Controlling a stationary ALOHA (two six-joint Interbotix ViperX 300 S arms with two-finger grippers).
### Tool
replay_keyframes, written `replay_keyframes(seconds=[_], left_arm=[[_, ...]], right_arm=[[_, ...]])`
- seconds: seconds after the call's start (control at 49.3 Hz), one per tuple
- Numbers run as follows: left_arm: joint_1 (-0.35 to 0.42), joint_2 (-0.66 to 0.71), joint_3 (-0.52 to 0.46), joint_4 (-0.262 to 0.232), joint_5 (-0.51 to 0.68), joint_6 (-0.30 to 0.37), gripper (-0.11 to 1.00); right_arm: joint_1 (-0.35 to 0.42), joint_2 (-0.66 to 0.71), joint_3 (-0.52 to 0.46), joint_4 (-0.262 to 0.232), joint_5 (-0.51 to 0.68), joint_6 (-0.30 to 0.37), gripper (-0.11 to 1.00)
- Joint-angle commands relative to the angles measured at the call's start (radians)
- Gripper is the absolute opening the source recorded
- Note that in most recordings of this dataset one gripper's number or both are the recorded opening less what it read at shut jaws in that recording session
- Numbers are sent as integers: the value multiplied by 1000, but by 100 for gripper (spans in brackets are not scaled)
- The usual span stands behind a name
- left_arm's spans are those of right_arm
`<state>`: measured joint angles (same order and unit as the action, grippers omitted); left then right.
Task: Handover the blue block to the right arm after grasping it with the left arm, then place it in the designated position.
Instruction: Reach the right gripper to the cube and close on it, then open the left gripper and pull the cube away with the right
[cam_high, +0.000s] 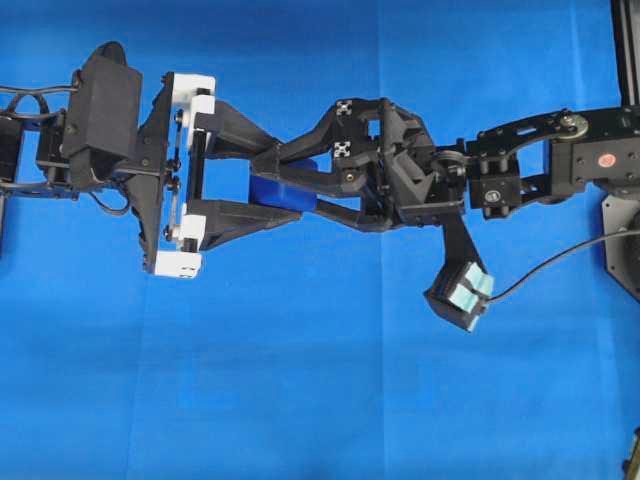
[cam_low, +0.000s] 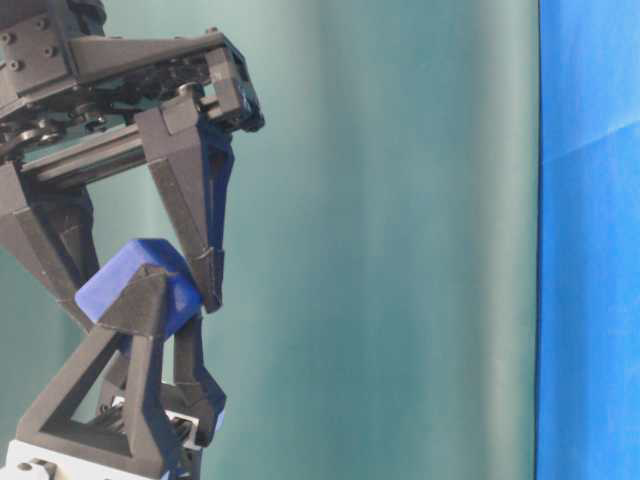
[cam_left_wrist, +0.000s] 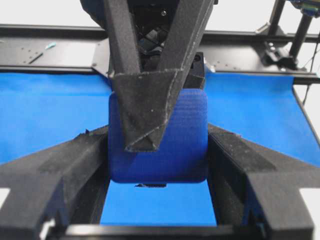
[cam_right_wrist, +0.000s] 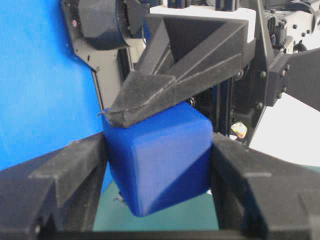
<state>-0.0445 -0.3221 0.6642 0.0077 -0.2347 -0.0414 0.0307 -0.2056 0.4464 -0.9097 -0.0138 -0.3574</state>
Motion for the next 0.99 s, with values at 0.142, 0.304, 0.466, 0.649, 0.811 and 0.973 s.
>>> replay_keyframes(seconds=[0.142, 0.304, 0.466, 0.649, 0.811, 0.973], left_arm=[[-3, -14, -12, 2, -5, 2, 48], [-2, -12, -12, 2, -12, 0, 49], [-2, -14, -12, 2, -26, -2, 64], [0, -17, -9, 2, -40, 0, 93], [3, -21, -5, 3, -40, 0, 93], [8, -38, 12, 3, -40, 0, 93]], right_arm=[[-6, -18, -28, 5, 0, 5, 52], [-6, -18, -26, 8, -2, 6, 52], [-6, -18, -26, 9, 0, 6, 52], [-6, -18, -25, 9, -2, 6, 52], [-6, -29, -14, 11, -2, 6, 52], [-6, -84, 37, 11, 0, 6, 52]])
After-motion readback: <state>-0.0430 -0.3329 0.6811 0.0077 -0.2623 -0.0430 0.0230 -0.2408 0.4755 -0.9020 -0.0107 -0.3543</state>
